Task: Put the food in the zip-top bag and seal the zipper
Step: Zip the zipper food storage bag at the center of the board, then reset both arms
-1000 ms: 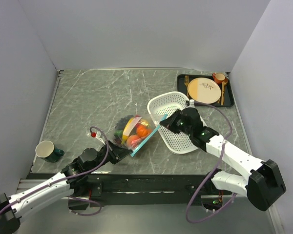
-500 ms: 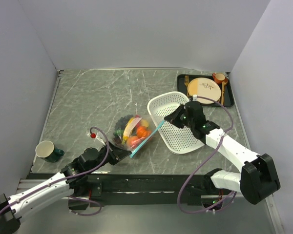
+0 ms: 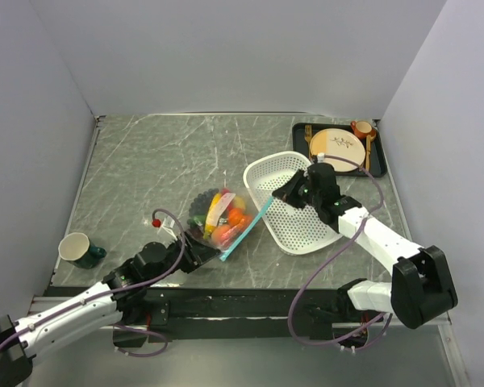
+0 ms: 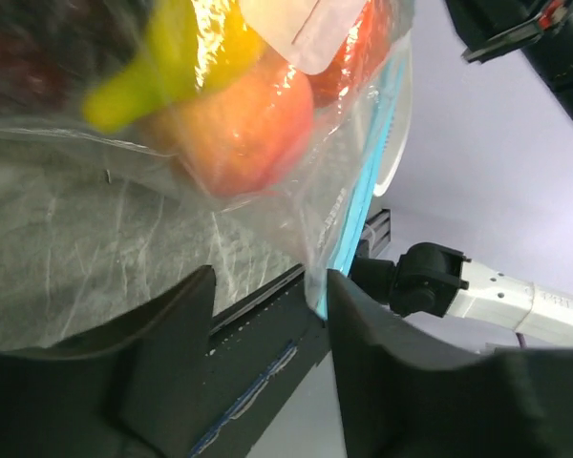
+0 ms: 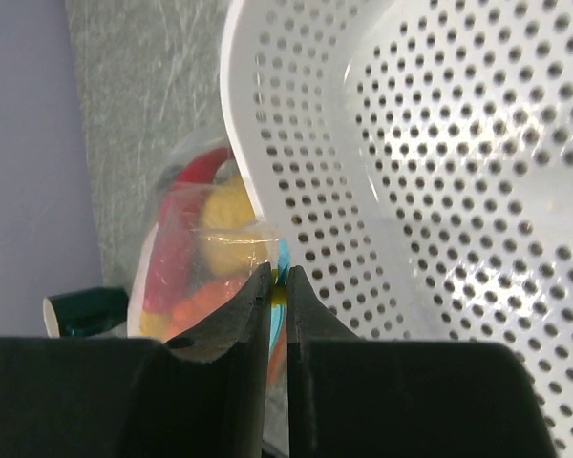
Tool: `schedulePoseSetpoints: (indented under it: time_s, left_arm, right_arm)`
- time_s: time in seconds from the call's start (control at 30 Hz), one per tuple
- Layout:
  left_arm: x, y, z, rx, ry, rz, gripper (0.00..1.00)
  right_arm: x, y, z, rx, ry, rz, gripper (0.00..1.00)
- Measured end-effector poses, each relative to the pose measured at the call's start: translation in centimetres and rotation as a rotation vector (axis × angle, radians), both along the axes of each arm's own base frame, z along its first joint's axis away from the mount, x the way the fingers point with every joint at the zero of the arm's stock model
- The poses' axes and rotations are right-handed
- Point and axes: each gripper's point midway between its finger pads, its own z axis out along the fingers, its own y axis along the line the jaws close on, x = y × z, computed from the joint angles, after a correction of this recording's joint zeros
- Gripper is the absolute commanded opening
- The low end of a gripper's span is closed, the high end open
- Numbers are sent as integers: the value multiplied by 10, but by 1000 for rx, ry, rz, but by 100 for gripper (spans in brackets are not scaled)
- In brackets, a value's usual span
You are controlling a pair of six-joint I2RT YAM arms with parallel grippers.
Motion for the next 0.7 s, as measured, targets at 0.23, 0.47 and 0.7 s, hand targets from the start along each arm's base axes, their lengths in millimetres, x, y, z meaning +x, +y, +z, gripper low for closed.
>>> schedulePoseSetpoints:
  time_s: [0.23, 0.47, 0.7]
  left_arm:
    - [10, 1, 37, 54, -100, 9, 87]
    - [31, 18, 91, 93, -231, 124, 99]
    - [76, 9, 113, 354, -255, 130, 99]
  right_arm:
    - [29, -10, 36, -83, -120, -12, 85]
    - [37, -41, 44, -215, -144, -107, 90]
    - [42, -83, 44, -355, -114, -209, 100]
